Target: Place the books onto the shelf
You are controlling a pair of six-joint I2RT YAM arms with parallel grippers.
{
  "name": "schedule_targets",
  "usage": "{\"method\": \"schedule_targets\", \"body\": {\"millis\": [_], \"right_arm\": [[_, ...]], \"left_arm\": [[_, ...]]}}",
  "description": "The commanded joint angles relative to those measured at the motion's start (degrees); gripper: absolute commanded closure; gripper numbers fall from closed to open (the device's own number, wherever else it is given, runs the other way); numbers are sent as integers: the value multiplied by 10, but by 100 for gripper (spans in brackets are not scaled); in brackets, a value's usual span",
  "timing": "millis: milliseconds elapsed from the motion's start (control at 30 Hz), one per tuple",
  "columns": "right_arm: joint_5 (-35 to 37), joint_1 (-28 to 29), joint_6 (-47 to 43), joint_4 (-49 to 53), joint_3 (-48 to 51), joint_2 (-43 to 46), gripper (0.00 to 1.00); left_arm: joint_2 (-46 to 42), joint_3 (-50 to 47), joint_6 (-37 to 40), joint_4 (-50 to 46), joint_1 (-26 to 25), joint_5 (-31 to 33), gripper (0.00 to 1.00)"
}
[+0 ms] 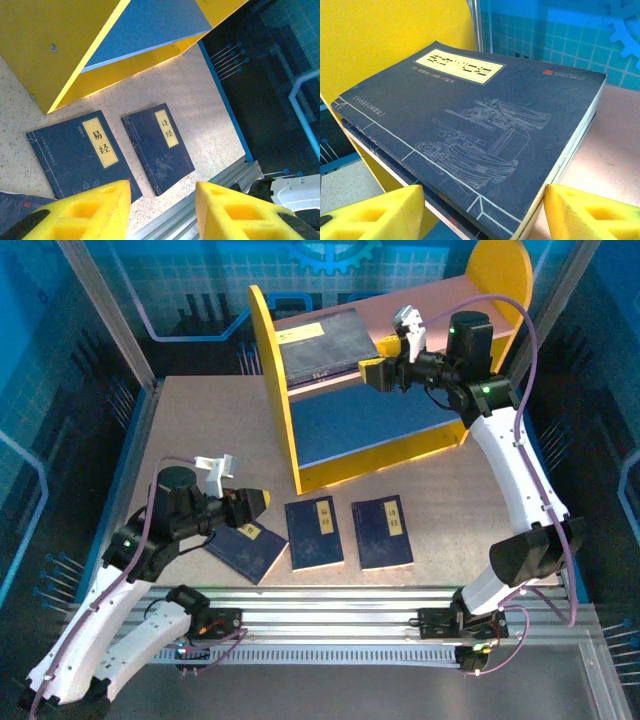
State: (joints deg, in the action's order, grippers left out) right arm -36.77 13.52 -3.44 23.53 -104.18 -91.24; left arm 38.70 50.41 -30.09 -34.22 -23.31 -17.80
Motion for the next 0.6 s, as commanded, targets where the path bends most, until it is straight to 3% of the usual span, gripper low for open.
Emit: {"method": "schedule_targets", "body": {"millis": [0,300,567], "right_arm": [[-3,13,17,58,14,2,34],[-35,-18,73,15,13,17,25],[-35,-76,139,-6,24,69,23]], "left_arm": [[0,8,-6,5,0,-10,60],[0,10,-4,-6,1,3,58],[3,3,-5,-14,0,25,56]]}}
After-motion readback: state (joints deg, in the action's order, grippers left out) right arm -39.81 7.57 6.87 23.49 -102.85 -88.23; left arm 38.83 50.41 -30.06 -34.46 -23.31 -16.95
